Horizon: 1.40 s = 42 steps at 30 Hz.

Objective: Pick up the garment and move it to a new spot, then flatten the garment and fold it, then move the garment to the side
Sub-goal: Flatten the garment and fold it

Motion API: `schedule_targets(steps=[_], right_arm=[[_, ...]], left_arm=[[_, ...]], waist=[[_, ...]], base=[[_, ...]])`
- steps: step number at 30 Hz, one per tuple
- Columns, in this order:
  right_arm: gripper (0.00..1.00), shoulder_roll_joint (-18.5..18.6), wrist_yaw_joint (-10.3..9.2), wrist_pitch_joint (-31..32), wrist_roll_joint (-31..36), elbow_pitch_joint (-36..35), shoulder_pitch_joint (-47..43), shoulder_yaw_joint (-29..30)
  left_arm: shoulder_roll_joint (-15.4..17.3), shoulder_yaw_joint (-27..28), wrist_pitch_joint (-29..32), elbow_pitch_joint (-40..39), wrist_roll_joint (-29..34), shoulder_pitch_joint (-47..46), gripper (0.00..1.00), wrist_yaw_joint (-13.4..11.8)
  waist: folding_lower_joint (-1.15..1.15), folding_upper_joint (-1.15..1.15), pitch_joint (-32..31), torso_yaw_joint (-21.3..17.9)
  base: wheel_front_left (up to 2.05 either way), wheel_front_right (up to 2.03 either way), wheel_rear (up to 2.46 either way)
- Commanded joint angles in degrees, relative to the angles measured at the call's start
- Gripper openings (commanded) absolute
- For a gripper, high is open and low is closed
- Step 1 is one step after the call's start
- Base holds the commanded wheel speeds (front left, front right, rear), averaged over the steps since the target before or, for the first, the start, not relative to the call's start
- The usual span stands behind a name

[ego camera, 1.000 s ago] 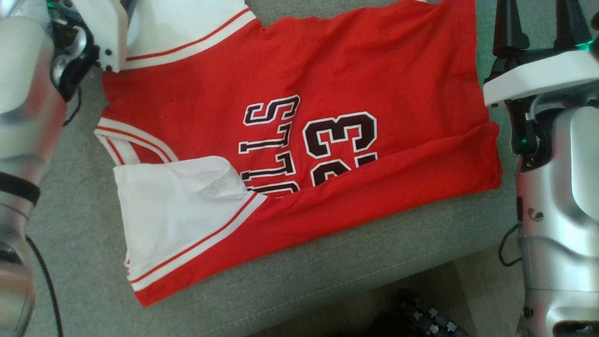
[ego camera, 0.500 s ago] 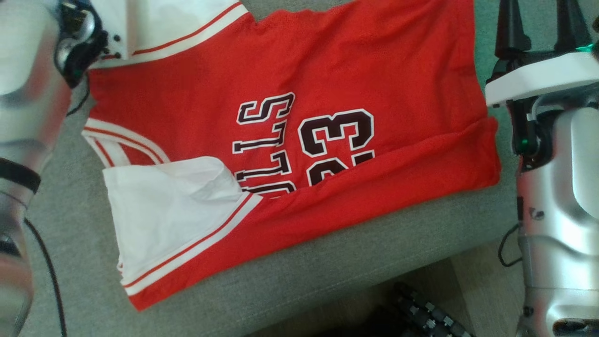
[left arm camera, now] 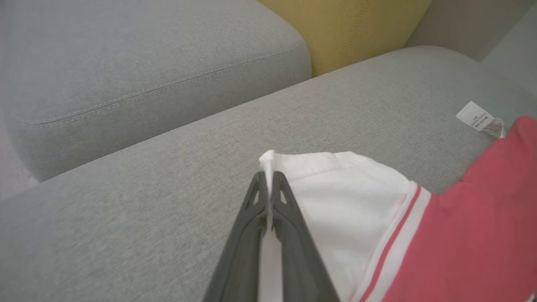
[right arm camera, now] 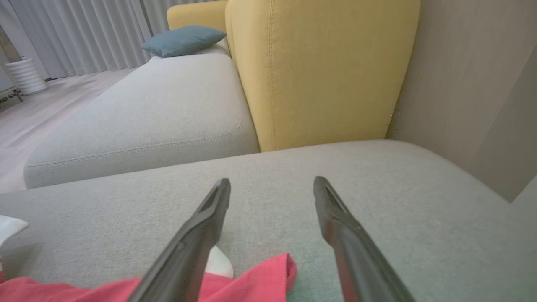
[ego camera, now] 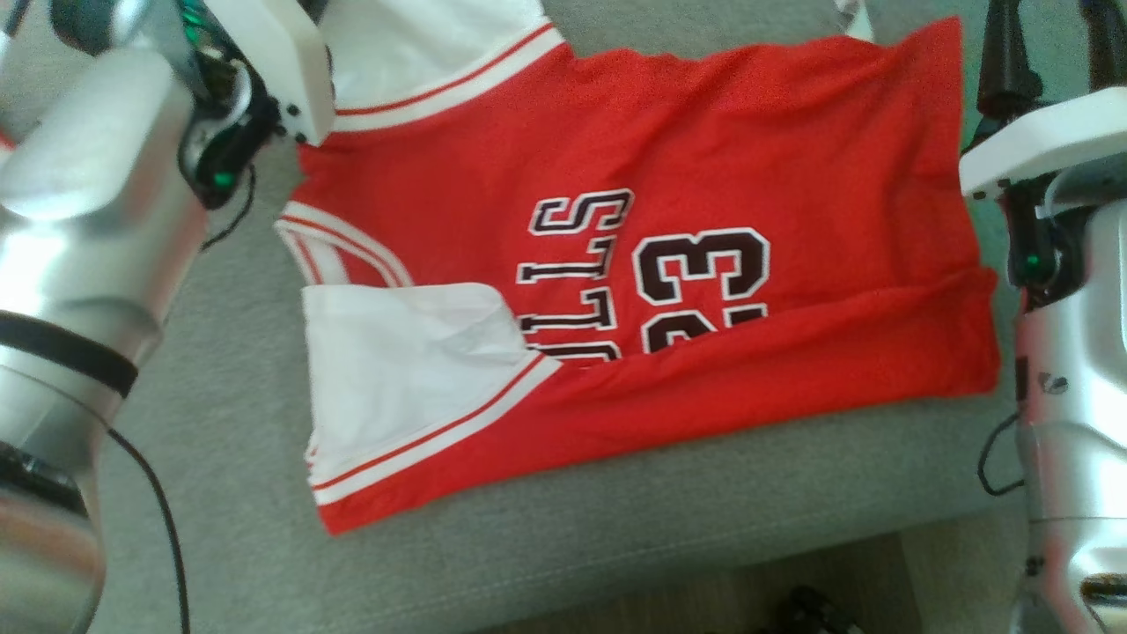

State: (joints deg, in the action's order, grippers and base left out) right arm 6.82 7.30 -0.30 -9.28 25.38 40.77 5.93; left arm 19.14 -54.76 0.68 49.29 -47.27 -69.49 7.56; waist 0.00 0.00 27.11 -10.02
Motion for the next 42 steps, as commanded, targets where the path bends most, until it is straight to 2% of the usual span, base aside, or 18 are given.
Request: schedule_targets(steps=[1,3,10,16,25,32,33,34,35,42], right_arm=[[1.0,0.7,0.19,0.5,-1.2,-0.9,1.7,-0.7],[1.0,3.1,0.19,1.3,-1.7,2.4,2.5,-1.0],[1.0,8.0,0.19,3.5,-2.6,12.1,5.9,-3.8],[1.0,10.9,0.19,8.5,-2.9,20.1,8.8,-6.7],[1.0,13.0,0.19,11.3,-3.2,27.2,12.1,-11.0],[1.0,13.2,0.19,12.3,-4.3,31.6,14.1,-12.6],[0.8,13.0,0.19,12.6,-4.7,32.1,14.2,-12.9],[0.13,12.9,0.19,12.9,-5.1,32.4,14.4,-13.3],[0.0,13.0,0.19,12.9,-5.5,32.6,14.5,-13.7],[0.0,16.1,0.19,9.3,-4.1,35.1,17.4,-12.3]], left_arm=[[1.5,1.6,-0.8,-1.5,-0.5,-1.5,0.0,-0.1],[1.3,1.2,-2.7,-2.4,-1.5,-0.8,0.0,-0.1],[0.8,-0.3,-5.4,-6.4,-3.5,0.5,0.0,-0.1],[1.0,-1.7,-5.3,-9.1,-3.9,0.5,0.0,-0.1],[1.2,-2.4,-4.8,-10.0,-4.0,-0.4,0.0,-0.1],[1.4,-2.6,-4.8,-9.5,-4.2,-1.2,0.0,-0.1],[1.4,-2.6,-4.8,-9.3,-4.2,-1.3,0.0,-0.1],[1.4,-2.5,-4.9,-9.1,-4.2,-1.3,0.0,-0.1],[1.5,-2.5,-5.0,-8.8,-4.2,-1.4,0.0,-0.2],[2.5,-1.2,-7.1,-5.9,-4.1,-2.5,0.0,-1.8]], waist=[[0.0,0.0,-2.0,2.3],[0.0,0.0,-3.0,4.2],[0.0,0.0,-4.1,8.2],[0.0,0.0,-3.4,9.5],[0.0,0.0,-2.0,9.7],[0.0,0.0,-1.1,9.8],[0.0,0.0,-1.1,9.8],[0.0,0.0,-1.1,9.8],[0.0,0.0,-1.1,9.7],[0.0,0.0,-0.8,9.3]], base=[[0.0,0.0,0.0],[0.0,0.0,0.0],[0.0,0.0,0.0],[0.0,0.0,0.0],[0.0,0.0,0.0],[0.0,0.0,0.0],[0.0,0.0,0.0],[0.0,0.0,0.0],[0.0,0.0,0.0],[0.0,0.0,0.0]])
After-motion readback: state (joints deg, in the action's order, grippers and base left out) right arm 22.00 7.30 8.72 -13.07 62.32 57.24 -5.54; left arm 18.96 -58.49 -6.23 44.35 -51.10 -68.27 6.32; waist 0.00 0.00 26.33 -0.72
